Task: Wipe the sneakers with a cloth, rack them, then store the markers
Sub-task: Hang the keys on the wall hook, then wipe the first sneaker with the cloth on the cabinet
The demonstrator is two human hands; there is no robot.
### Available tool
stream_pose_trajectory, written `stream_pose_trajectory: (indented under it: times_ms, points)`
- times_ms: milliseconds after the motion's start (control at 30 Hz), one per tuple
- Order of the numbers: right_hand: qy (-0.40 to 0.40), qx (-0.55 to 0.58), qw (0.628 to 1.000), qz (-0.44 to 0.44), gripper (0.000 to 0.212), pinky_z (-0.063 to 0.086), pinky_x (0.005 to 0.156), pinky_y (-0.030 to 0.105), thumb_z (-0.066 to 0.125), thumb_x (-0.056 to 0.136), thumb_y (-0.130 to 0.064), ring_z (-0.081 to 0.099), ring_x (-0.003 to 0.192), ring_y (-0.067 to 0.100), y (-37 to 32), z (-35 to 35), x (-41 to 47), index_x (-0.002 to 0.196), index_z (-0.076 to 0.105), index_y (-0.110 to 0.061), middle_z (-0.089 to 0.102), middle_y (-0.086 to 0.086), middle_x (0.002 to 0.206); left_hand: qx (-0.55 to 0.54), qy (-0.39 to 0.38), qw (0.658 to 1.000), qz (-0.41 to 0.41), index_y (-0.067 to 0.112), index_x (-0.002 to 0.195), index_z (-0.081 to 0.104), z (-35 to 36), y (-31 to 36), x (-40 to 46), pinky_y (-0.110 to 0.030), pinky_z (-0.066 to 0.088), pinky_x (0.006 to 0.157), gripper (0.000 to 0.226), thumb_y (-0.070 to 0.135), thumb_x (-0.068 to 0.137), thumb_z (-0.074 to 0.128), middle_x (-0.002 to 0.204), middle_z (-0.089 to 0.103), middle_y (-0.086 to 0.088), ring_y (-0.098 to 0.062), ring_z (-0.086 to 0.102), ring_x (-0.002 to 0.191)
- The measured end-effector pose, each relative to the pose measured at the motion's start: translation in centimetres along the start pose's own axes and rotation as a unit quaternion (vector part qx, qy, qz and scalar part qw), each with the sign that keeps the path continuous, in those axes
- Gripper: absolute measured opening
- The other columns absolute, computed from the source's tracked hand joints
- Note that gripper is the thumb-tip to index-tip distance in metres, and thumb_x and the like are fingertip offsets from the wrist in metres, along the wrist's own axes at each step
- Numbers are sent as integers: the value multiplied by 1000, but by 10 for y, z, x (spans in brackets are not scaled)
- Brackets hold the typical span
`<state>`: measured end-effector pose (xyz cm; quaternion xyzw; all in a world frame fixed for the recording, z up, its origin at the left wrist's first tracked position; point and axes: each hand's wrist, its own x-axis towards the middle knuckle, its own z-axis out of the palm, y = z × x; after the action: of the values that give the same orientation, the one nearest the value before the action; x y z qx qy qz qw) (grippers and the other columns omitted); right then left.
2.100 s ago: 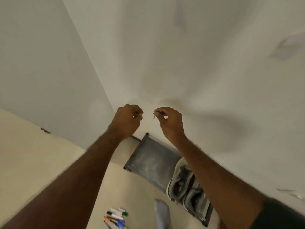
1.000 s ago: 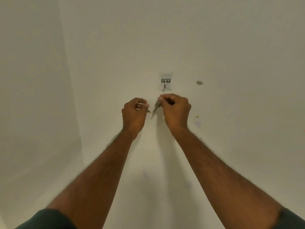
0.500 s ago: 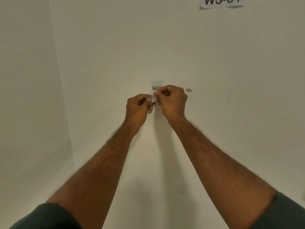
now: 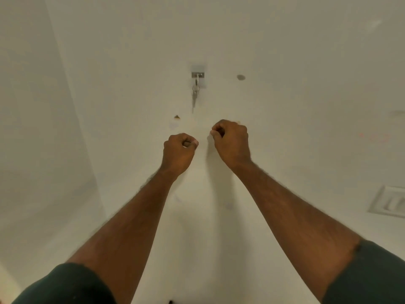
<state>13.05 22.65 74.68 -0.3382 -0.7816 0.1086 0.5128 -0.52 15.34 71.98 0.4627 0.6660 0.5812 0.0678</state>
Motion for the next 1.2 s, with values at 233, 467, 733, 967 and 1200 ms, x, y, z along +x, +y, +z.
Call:
stream_pose_trajectory:
  times_ms: [233,467,733,967,1200]
  points:
    - [-62,-120,991,15,10,53,74,37,59,91,-21,59,78,15,61,-45,-103,90,68,-17,66,-4,83,73,-67,995,9,15,85,73,21,-35,-79,-41,60,79,9,20,89,67,78,71,4,-16,70,72]
    - [-165,-172,967,92,10,55,73,39,58,88,-21,63,76,17,106,-68,-221,87,68,-19,69,-6,83,122,-170,978,-18,15,81,73,66,-75,-182,-37,58,80,13,23,90,67,81,72,6,-13,69,70]
    - [-291,-146,929,174,12,56,73,37,57,90,-21,63,72,15,167,-49,-370,87,69,-21,69,-6,84,146,-258,949,-109,15,90,75,115,-137,-309,-37,60,77,11,22,92,68,83,72,6,-11,68,72]
    - [-395,-121,886,209,20,53,74,40,50,89,-27,64,83,28,258,-50,-536,85,67,-19,69,5,88,191,-294,916,-196,12,81,74,175,-213,-450,-35,57,71,13,17,90,67,74,70,1,-15,66,69]
    - [-465,-88,846,245,20,50,80,36,55,92,-22,61,101,27,349,-29,-679,109,66,-23,64,5,109,176,-276,907,-265,13,88,75,245,-305,-582,-35,60,73,8,18,89,69,76,70,3,-14,69,71]
